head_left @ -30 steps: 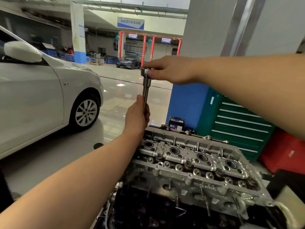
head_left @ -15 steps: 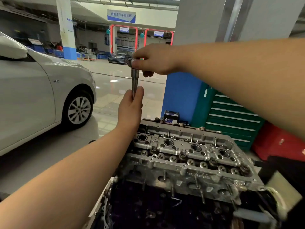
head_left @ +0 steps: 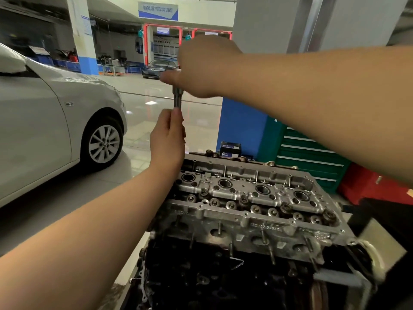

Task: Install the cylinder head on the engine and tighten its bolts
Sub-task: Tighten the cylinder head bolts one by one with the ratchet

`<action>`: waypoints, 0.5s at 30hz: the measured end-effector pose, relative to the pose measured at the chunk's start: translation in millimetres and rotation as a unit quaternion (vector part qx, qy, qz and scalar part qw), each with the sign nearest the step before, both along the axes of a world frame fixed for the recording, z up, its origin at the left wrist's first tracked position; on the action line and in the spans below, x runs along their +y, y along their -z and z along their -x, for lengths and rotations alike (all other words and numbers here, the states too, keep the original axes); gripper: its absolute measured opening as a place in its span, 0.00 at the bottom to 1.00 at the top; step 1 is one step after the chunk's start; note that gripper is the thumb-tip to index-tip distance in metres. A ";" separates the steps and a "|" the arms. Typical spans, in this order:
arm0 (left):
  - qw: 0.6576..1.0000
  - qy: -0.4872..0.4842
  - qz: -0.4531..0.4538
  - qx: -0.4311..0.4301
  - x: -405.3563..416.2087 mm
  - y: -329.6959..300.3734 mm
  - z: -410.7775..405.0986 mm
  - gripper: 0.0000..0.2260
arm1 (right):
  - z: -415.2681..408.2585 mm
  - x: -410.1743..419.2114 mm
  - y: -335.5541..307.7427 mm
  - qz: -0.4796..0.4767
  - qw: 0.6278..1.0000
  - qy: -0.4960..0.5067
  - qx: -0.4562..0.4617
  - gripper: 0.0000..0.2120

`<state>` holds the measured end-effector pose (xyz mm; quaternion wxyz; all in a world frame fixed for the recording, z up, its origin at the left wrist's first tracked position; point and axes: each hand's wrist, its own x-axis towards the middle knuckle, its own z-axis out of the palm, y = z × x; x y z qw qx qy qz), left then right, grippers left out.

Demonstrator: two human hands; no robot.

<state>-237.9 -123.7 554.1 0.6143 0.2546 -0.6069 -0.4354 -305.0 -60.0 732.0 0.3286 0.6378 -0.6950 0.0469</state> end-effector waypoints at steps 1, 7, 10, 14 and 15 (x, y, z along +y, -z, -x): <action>1.000 0.007 0.005 0.001 0.1 0.4 -0.6 0.14 | -0.9 0.8 2.0 0.000 1.000 -0.010 0.022 0.26; 0.998 0.056 -0.008 0.004 1.6 2.0 -0.9 0.15 | 20.9 16.9 -24.3 -0.175 0.974 -0.097 -0.108 0.21; 0.997 0.077 -0.004 0.001 3.2 1.3 -0.7 0.15 | 30.7 18.9 -31.0 -0.222 0.962 -0.107 -0.120 0.22; 0.998 0.068 -0.009 0.003 4.7 1.2 -1.4 0.15 | 33.3 10.9 -31.6 -0.215 0.964 -0.127 -0.097 0.23; 0.998 0.061 -0.009 0.003 5.0 1.2 -1.2 0.15 | 30.9 7.7 -31.7 -0.208 0.967 -0.128 -0.079 0.22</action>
